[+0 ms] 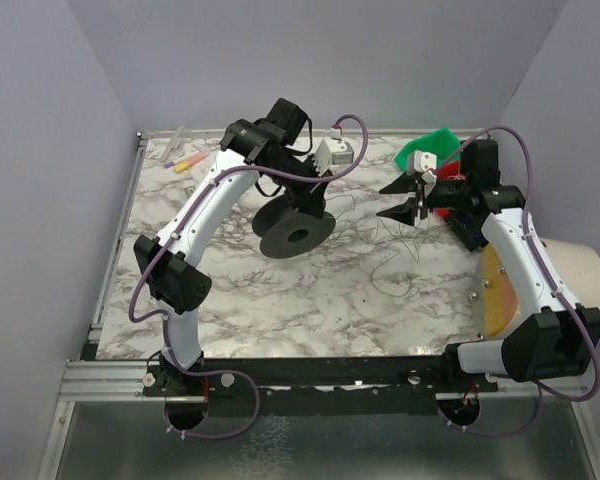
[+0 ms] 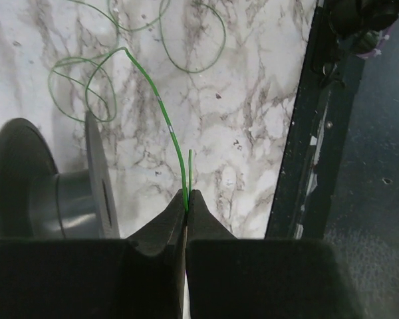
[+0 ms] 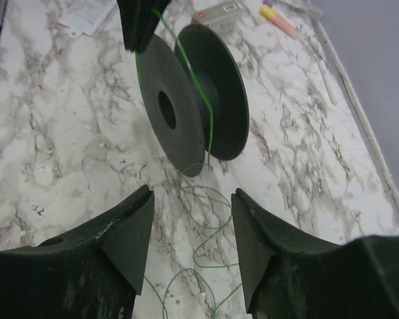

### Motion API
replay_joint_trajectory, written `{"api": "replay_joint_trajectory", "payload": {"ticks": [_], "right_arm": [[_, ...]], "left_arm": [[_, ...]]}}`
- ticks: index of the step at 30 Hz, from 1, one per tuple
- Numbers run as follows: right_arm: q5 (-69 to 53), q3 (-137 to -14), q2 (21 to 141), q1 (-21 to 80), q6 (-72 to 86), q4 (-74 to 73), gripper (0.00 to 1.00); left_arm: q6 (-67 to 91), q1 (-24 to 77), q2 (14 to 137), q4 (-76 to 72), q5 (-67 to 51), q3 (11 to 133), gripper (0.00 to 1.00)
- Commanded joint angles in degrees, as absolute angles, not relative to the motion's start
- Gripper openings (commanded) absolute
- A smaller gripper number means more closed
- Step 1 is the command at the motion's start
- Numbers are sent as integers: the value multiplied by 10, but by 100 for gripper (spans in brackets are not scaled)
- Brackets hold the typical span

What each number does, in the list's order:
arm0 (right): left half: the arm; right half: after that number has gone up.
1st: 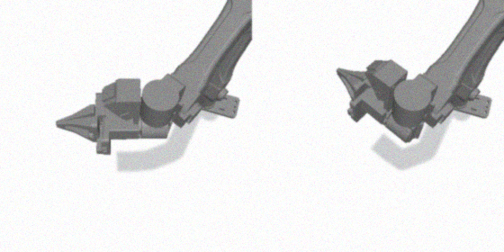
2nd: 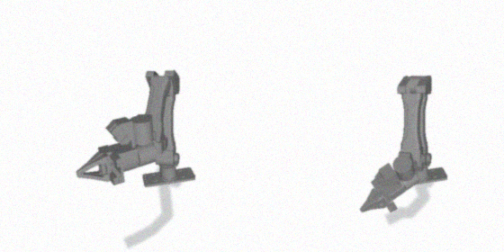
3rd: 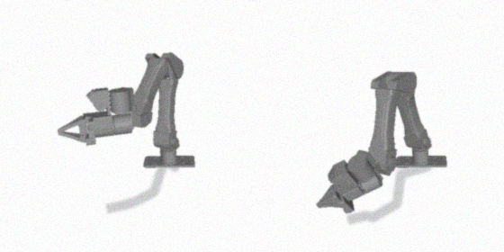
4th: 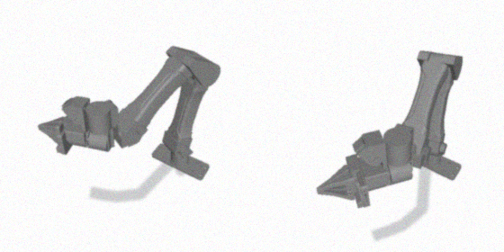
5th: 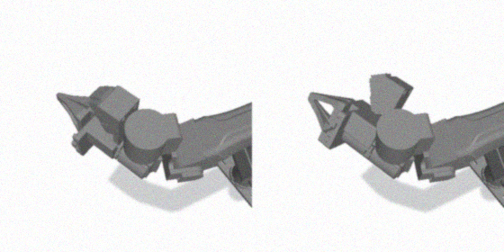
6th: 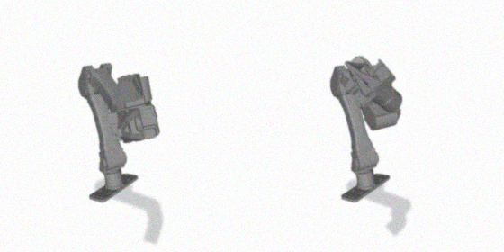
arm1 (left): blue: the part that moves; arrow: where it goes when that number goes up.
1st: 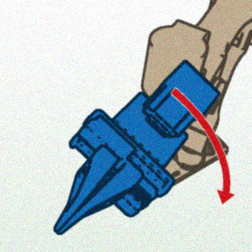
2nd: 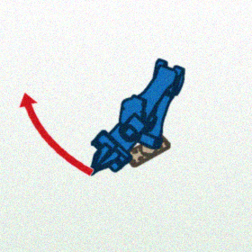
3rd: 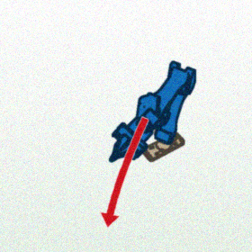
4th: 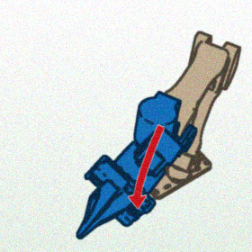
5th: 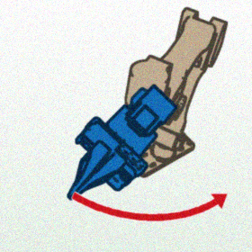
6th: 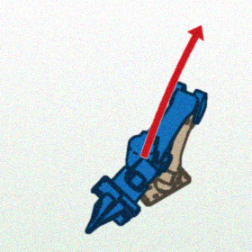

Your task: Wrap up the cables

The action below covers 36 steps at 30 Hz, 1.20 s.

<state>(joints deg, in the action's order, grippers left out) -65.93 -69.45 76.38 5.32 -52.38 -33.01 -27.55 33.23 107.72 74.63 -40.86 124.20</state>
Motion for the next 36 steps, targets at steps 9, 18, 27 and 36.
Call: {"api": "replay_joint_trajectory", "payload": {"ticks": [9,18,27,36], "right_arm": [[-708,-702,741,104,-342,-205,55],[-664,-678,763,168,-341,-174,51],[-744,-672,778,184,-465,-281,49],[-733,-680,803,194,-461,-285,33]], "left_arm": [[-259,349,1092,798,-472,1212,0],[-259,382,1109,795,-473,1198,0],[-264,383,1108,795,-480,1197,0],[-270,383,1110,800,-484,1199,0]]}}
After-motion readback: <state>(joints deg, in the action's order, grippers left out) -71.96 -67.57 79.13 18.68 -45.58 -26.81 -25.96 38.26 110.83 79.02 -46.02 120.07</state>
